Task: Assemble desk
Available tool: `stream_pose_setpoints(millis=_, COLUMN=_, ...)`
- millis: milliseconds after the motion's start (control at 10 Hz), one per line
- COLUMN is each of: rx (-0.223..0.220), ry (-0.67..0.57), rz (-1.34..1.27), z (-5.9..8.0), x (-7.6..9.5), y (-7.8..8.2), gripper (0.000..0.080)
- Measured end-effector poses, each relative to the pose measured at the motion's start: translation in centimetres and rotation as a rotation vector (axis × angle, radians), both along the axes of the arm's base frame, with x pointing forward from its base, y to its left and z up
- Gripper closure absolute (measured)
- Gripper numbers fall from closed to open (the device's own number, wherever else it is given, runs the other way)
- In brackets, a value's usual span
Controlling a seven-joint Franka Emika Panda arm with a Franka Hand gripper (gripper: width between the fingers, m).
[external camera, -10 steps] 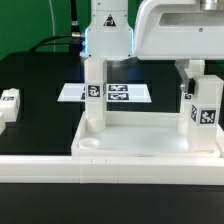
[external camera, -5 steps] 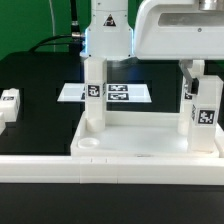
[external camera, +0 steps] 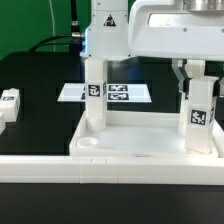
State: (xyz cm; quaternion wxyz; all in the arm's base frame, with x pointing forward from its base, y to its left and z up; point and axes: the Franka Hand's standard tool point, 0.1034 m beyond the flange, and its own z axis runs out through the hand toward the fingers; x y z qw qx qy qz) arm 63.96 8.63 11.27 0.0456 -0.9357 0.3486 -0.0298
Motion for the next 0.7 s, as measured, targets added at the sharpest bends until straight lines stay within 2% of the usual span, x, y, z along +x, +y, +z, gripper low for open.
stream_pose_setpoints(millis=200, rx=0.017, ry=0.017, rz=-0.186, z=-0.01, x=-0.09, y=0.18, gripper=0.0509)
stream_pose_setpoints(millis=700, rx=0.041, ry=0.039, rz=-0.465, z=-0.04, x=-0.15, y=0.12, gripper=0.0509)
